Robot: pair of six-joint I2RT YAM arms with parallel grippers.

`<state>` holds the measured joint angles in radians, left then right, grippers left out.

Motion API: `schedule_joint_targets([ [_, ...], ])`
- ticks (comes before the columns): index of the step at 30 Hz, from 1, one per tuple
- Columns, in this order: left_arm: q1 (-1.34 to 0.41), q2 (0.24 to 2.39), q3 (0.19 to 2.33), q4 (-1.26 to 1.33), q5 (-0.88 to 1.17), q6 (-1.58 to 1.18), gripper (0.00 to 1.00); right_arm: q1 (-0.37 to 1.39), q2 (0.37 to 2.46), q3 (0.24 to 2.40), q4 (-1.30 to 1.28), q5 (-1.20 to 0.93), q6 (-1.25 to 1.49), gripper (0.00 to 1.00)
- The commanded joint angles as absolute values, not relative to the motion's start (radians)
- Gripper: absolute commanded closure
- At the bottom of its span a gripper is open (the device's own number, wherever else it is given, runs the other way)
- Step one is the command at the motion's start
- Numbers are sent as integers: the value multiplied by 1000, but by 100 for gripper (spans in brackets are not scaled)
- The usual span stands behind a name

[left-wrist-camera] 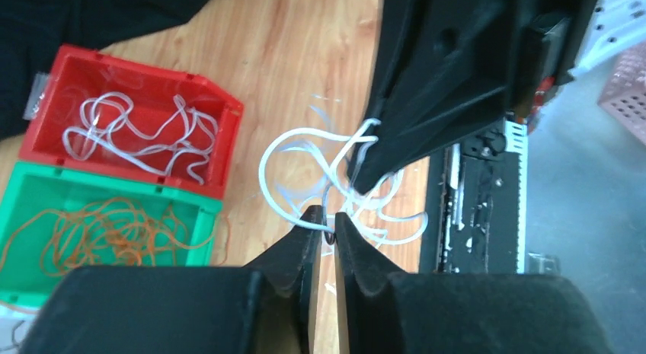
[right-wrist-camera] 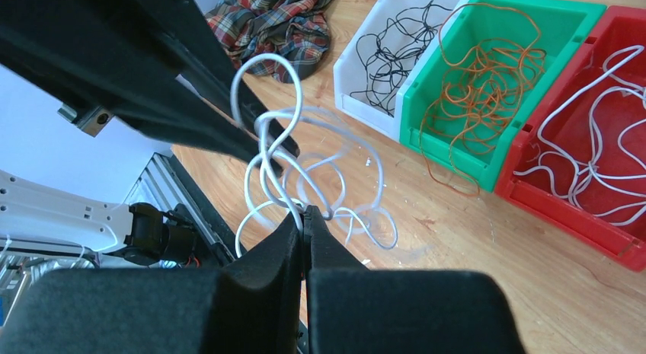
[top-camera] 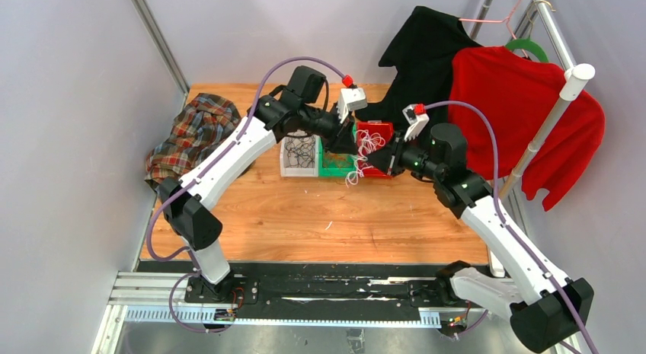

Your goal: Untangle the cables

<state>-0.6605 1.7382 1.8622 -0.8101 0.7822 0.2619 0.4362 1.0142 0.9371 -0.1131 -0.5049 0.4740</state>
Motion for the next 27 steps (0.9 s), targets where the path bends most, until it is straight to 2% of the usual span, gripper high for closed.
schedule_joint_targets([
  [1,-658,1674,1836,-679,657,156,92,447,981,913,-83,-492,458,100],
  [5,-656,1662,1843,-664,563,159,99,448,961,899,-84,-474,451,99],
  [13,-649,1651,1909,-699,624,146,99,447,941,883,-117,-428,430,97],
  [21,-644,1612,2054,-788,583,216,100,446,921,825,-222,-152,407,96],
  [27,-644,1581,2089,-788,576,220,99,446,903,786,-216,-64,419,96],
])
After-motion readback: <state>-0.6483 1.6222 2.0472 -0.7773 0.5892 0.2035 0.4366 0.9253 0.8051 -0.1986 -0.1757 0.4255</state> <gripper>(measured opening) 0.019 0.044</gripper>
